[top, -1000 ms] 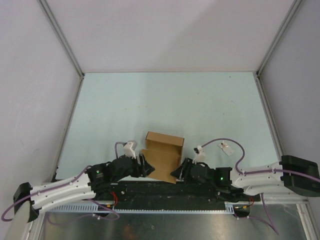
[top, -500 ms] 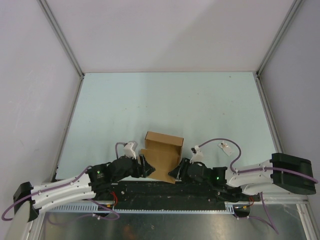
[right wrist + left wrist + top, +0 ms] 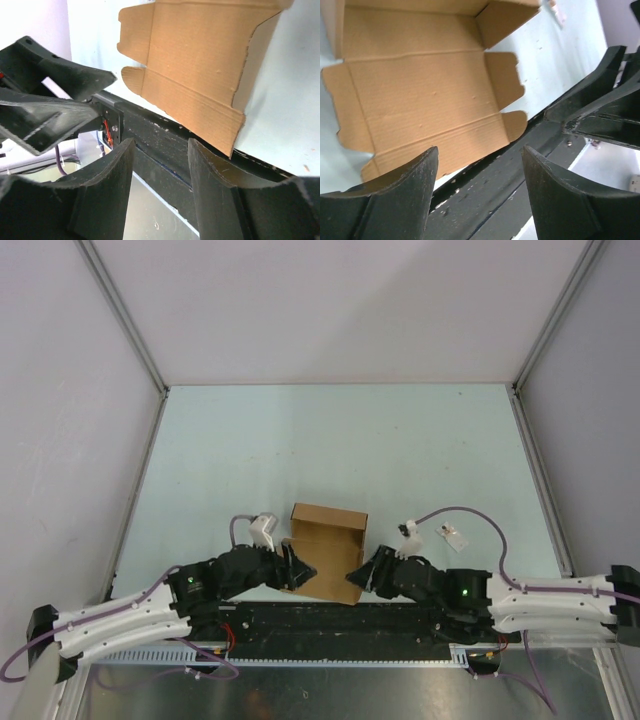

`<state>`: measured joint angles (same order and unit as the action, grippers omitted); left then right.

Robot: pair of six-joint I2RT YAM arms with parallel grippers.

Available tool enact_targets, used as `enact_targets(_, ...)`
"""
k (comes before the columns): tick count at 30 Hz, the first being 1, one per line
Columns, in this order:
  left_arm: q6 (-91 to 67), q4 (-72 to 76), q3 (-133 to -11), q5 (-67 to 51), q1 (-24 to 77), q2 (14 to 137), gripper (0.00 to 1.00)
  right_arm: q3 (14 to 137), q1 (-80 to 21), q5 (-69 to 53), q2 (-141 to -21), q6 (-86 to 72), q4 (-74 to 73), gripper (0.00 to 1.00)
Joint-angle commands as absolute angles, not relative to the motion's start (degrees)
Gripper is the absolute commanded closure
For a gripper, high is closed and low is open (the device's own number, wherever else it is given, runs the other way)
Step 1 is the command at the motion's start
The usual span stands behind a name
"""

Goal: Fold the paper box

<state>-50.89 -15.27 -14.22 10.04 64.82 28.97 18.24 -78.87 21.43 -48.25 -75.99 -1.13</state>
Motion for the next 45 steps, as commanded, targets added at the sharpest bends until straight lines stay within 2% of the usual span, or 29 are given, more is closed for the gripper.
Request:
enact_targets(1,-48.08,-15.11,-19.42,9.40,65.13,30.14,0.27,20.48,-78.40,26.10,-41.67,-75.85,-17.80,0.48)
enact_targets(5,-47.29,-15.56,-20.56,9.32,65.13,30.06,0.27,21.53,-78.40,29.17,-39.29,-77.43,-25.92,0.46)
enact_targets(7,-46.50,-16.34,-21.62,9.67,65.13,29.71,0.27,21.71,-78.22,30.14,-39.99,-77.08,-26.80,0.40)
enact_targets(13,-43.86,-18.46,-25.57,11.95,65.13,28.92,0.25,21.97,-76.91,30.15,-45.61,-71.55,-17.95,0.34)
enact_targets(21,-42.63,-19.95,-27.16,13.27,65.21,27.69,0.24,26.88,-71.81,28.21,-54.23,-64.08,-14.24,0.37)
enact_targets(25,-42.71,-21.09,-27.42,14.85,65.13,25.24,0.24,32.16,-70.49,31.10,-53.70,-51.45,-15.99,0.37)
enact_targets(28,-42.63,-21.88,-27.95,17.13,65.13,22.08,0.24,36.64,-69.26,31.37,-53.44,-35.55,-16.79,0.37)
enact_targets(34,-42.71,-24.52,-33.65,24.42,65.04,19.95,0.23,43.32,-69.26,32.70,-54.75,-12.07,-16.53,0.38)
enact_targets(40,-40.88,-27.68,-44.37,31.01,65.13,25.13,0.22,43.42,-71.72,30.67,-62.81,12.08,-7.92,0.34)
enact_targets(45,-39.90,-28.30,-49.39,34.36,65.13,24.27,0.21,43.33,-71.98,25.34,-68.81,24.41,-0.53,0.32)
